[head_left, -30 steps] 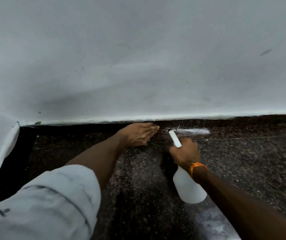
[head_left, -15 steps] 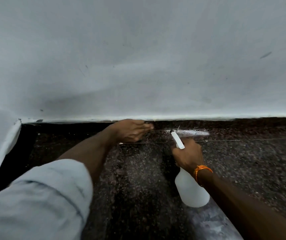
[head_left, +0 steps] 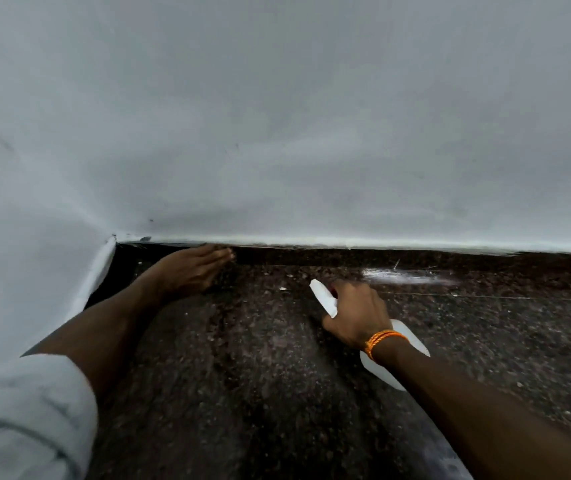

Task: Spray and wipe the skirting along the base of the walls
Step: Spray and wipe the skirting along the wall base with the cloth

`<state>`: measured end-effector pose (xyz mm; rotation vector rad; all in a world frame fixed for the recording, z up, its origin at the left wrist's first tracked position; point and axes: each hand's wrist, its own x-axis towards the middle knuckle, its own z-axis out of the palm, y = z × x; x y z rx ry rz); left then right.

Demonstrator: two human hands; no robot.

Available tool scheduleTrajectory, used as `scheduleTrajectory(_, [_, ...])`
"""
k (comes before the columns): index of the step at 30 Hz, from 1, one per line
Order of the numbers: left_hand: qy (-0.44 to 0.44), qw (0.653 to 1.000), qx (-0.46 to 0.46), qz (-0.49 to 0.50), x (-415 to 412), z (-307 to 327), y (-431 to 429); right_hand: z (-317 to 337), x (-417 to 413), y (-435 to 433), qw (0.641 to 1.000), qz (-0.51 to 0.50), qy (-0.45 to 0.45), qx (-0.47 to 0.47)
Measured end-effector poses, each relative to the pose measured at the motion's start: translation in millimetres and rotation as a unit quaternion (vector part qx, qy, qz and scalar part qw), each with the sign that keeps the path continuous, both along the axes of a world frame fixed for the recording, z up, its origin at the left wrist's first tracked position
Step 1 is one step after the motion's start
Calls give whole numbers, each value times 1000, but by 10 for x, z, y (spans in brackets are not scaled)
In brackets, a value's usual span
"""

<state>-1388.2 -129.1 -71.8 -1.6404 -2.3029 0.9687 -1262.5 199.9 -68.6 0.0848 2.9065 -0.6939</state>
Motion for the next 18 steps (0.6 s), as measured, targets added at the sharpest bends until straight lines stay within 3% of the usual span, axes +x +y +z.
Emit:
scheduleTrajectory(4, [42,997,56,32,171,47,-353,5,-97,-225,999,15,9,45])
scheduleTrajectory(9, [27,995,86,34,204,107,-257,47,-135,-342,997,32,2,69])
scheduleTrajectory(18, [-45,975,98,-194,-188,-547,1223,-26,-18,-73,998,-63,24,18])
